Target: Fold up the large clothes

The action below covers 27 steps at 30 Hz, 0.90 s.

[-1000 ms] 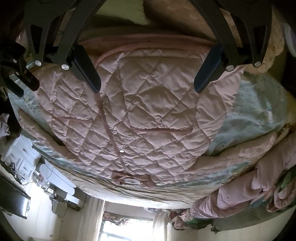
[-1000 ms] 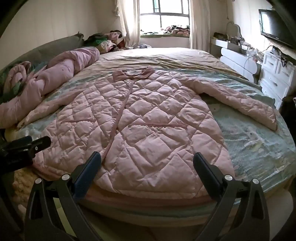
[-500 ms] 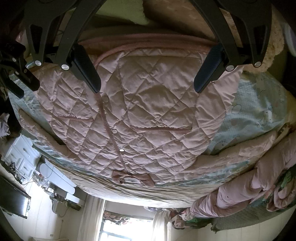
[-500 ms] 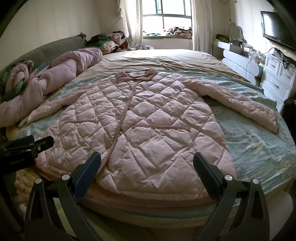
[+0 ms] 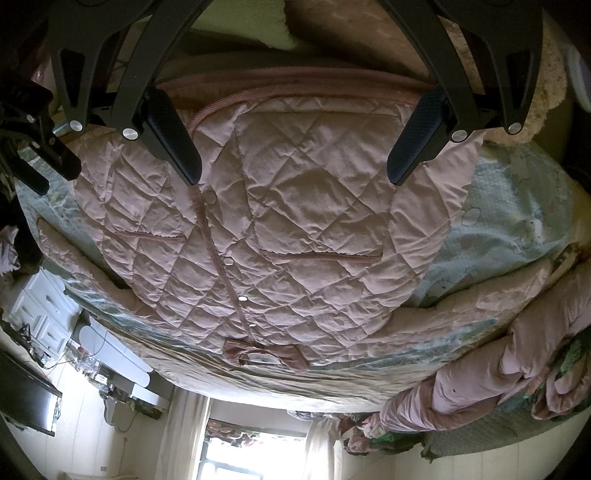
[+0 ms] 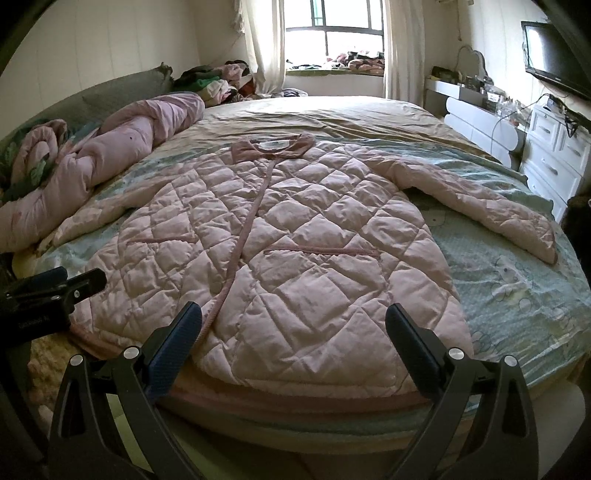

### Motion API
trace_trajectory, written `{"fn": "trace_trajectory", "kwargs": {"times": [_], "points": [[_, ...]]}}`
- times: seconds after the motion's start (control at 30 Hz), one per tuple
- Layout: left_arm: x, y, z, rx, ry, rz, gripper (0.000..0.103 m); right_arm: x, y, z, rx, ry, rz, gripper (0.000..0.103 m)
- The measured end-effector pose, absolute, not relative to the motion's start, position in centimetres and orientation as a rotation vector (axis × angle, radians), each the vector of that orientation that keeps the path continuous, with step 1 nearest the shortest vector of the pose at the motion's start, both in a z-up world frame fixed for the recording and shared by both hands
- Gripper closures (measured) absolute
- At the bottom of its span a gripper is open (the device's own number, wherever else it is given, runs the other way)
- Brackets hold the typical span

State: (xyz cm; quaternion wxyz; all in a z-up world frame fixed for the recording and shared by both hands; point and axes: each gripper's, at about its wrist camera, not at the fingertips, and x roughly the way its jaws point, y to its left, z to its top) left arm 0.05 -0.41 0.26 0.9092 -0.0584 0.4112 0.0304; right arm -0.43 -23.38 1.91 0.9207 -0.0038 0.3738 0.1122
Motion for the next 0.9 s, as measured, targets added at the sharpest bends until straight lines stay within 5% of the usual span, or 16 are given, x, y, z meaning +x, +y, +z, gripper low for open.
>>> {"fn": "trace_trajectory", "kwargs": {"times": [0.9], "points": [[1.4, 0.4, 0.8, -0.099, 0.856, 0.07, 0.009, 1.0, -22.9, 0.9, 0.0, 0.8, 0.242, 0.004]]}}
